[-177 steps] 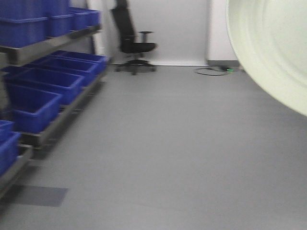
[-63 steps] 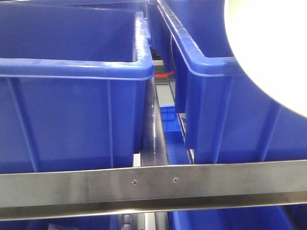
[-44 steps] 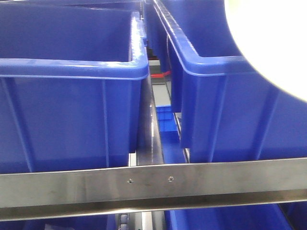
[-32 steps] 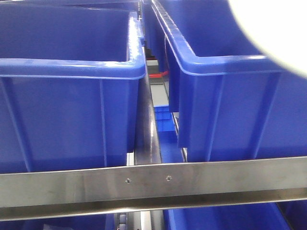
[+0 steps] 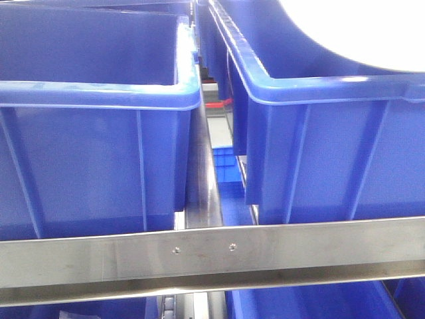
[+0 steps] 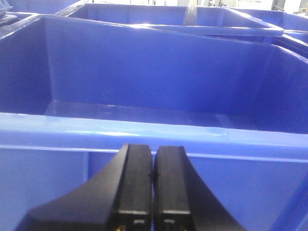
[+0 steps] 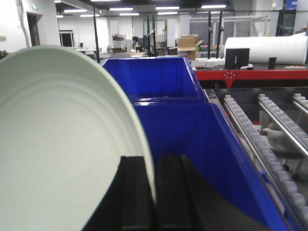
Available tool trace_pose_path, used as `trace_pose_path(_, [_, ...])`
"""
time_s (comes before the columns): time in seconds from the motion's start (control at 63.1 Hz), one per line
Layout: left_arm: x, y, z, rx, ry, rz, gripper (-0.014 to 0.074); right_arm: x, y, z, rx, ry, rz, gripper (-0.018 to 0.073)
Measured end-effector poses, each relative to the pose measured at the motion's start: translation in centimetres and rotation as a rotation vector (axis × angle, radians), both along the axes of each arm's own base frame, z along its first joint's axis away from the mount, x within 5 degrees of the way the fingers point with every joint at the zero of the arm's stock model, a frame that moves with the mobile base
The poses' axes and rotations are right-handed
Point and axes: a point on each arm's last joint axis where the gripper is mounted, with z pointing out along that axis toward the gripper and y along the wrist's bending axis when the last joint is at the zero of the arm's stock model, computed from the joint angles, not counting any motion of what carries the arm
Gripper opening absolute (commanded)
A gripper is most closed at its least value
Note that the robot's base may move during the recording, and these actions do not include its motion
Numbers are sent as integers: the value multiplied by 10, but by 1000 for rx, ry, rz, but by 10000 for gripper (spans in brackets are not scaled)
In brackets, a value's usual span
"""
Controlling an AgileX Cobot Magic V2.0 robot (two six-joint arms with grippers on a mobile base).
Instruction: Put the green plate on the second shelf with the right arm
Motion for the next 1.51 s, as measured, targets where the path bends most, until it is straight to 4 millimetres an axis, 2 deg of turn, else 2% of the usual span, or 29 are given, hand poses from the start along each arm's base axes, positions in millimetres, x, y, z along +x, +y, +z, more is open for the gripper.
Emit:
trace_pose_path(0.079, [0,0,0,0,0,0,131,25,2,6,-1,17,2,38])
trace_pose_path(0.143, [0,0,0,0,0,0,131,47,4,8,-3,46,2,93])
trace_pose_path(0.174, [0,0,0,0,0,0,131,57,4,7,-4,61,2,135])
trace_pose_path(0.222, [0,0,0,0,0,0,131,67,5,5,-5,82,2,246])
trace_pose_path(0.269, [0,0,0,0,0,0,131,75,6,3,-6,96,2,349])
trace_pose_path(0.333, [0,0,0,0,0,0,131,79,6,2,-5,105,2,431])
trace_pose_path(0.412, [0,0,0,0,0,0,131,80,6,2,3,104,0,409])
trace_pose_path(0.459, [0,0,0,0,0,0,131,80,6,3,3,110,-1,363])
trace_pose_path(0.539, [0,0,0,0,0,0,131,79,6,1,1,142,1,202])
trace_pose_path(0.586, [0,0,0,0,0,0,131,76,7,1,0,160,3,30])
trace_pose_path(0.602, [0,0,0,0,0,0,131,74,8,2,-1,168,6,-2])
trace_pose_path(0.65, [0,0,0,0,0,0,131,69,8,4,-2,187,7,48])
trace_pose_path(0.776, [0,0,0,0,0,0,131,47,8,13,-5,220,13,25])
trace_pose_path(1.03, [0,0,0,0,0,0,131,-22,3,11,0,157,23,25])
trace_pose_path(1.125, [0,0,0,0,0,0,131,-42,0,8,3,136,21,25])
trace_pose_path(1.347, [0,0,0,0,0,0,131,-58,-2,-2,0,188,14,25])
trace_pose_path(1.505, [0,0,0,0,0,0,131,-70,-5,-28,-41,306,1,25])
